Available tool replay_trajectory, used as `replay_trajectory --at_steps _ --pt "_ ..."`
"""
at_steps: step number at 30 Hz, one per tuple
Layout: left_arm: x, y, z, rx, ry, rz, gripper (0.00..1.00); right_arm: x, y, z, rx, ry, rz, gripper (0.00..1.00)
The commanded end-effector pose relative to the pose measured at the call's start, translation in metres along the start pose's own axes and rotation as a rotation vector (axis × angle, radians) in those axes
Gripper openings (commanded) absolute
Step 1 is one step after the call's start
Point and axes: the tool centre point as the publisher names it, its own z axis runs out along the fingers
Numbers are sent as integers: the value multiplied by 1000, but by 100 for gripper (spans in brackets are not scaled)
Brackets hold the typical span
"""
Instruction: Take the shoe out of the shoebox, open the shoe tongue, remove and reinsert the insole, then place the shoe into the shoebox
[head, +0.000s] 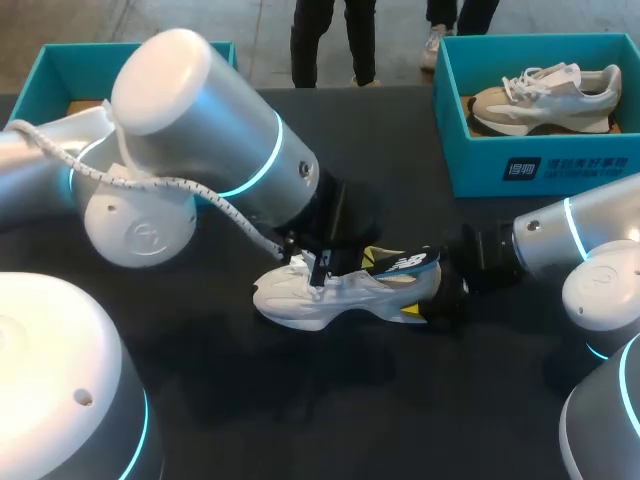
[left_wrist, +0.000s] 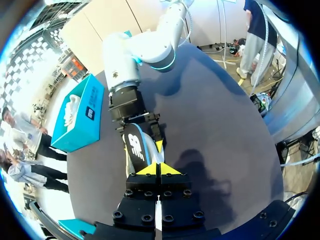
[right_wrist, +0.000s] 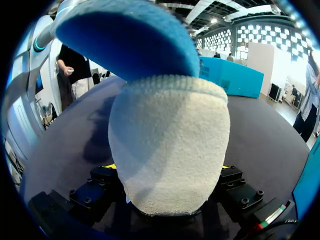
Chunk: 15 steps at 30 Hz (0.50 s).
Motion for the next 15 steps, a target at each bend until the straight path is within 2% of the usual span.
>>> replay_trajectory --at_steps 1,12,13,14,15 --pt "1 1 -1 3 -1 1 0 0 1 3 7 -2 1 0" --pt "-4 8 13 46 -39 -23 0 0 1 3 7 -2 1 0" --pt "-4 9 14 47 -38 -25 7 0 1 3 7 -2 1 0" --pt "-4 9 16 47 -37 -26 20 0 1 3 7 -2 1 0" --pt "-4 10 18 46 -34 -25 23 0 1 3 7 -2 1 0"
